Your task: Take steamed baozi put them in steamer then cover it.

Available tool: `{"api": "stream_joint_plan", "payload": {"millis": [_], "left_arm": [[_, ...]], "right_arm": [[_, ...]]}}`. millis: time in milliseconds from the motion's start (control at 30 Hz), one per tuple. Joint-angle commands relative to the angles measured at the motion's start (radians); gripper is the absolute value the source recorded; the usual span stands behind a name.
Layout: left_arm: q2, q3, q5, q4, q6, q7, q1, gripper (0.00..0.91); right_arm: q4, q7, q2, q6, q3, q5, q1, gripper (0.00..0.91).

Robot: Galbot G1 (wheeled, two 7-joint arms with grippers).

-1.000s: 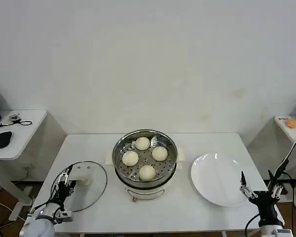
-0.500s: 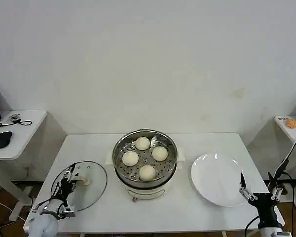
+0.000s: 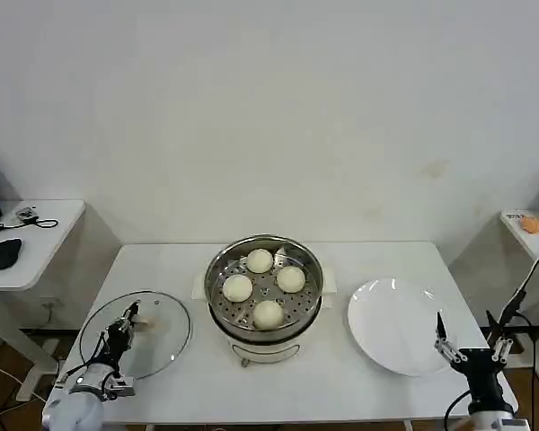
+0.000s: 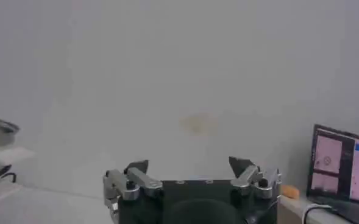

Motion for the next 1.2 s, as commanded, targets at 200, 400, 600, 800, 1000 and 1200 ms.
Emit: {"api": "stream_joint_plan", "payload": {"millis": [200, 400, 600, 800, 1000, 1200], "left_arm": [[0.039, -0.072, -0.07, -0.264, 0.121, -0.016, 0.084, 0.0], [0.076, -0.085, -0.078, -0.487, 0.286, 0.116, 0.126, 0.0], [0.095, -0.071, -0.093, -0.584, 0.372, 0.214, 0.096, 0.0], [0.133, 0.06, -0.088, -0.599, 0.419, 0.234, 0.015, 0.0], [0.112, 0.283, -0.081, -0.577, 0.483, 0.283, -0.144, 0.0], [0.02, 0.42, 0.007, -0.554, 0.54, 0.353, -0.243, 0.0]], "right_arm": [[0.001, -0.003, -0.025, -0.014, -0.018, -0.002, 0.002, 0.907], [-0.011, -0.012, -0.028, -0.012, -0.039, -0.034, 0.009, 0.907], [-0.006, -0.015, -0.032, -0.006, -0.047, -0.059, 0.007, 0.907], [0.004, -0.015, -0.024, -0.008, -0.067, -0.08, 0.005, 0.907], [0.016, -0.011, 0.003, -0.007, -0.095, -0.12, -0.002, 0.907], [0.011, -0.008, 0.013, -0.011, -0.09, -0.133, 0.006, 0.907]]}}
